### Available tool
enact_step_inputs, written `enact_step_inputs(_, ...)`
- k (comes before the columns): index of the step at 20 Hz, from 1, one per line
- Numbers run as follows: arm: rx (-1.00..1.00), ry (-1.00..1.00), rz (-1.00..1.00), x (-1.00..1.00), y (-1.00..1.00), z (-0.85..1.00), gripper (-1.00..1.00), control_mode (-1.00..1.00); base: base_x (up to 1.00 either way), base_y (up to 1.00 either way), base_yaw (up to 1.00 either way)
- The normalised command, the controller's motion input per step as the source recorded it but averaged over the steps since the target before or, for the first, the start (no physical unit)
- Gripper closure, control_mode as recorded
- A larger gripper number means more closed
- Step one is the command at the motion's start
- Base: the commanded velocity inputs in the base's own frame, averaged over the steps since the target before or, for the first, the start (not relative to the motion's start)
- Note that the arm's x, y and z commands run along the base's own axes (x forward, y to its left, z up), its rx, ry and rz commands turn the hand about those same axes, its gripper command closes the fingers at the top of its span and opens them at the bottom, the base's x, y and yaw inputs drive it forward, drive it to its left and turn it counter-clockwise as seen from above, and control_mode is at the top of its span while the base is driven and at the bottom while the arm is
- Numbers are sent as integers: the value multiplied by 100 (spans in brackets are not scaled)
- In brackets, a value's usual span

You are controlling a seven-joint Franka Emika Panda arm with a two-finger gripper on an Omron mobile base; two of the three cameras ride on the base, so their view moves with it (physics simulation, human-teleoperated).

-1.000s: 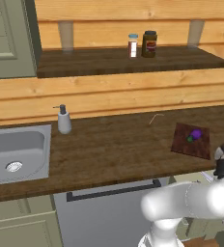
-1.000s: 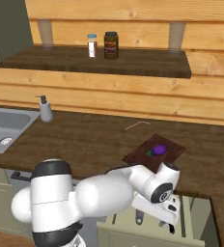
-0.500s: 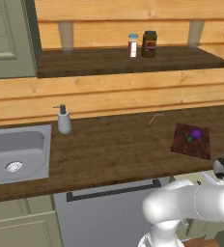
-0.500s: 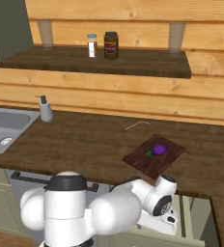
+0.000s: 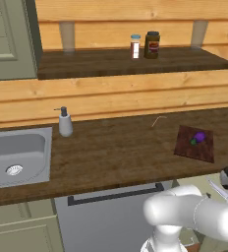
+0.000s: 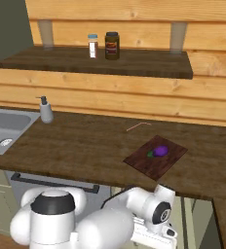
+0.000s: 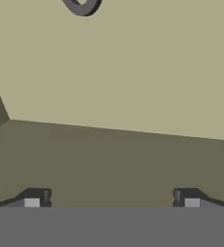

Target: Place the appropriate cutting tool for cutting the eggplant skin on the cutting board.

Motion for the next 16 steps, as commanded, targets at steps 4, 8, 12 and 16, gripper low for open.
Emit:
enact_step_inputs(4,0,4,4,-23,8,43,-100,-100,0,0,0)
enact_step_inputs(8,0,-4,7,45,0,28,-100,-100,0,0,0)
enact_step_inputs(12,0,-15,7,56,0,-1,-100,-100,0,0,0)
enact_step_inputs(16,0,-19,7,42,0,-15,-100,-100,0,0,0)
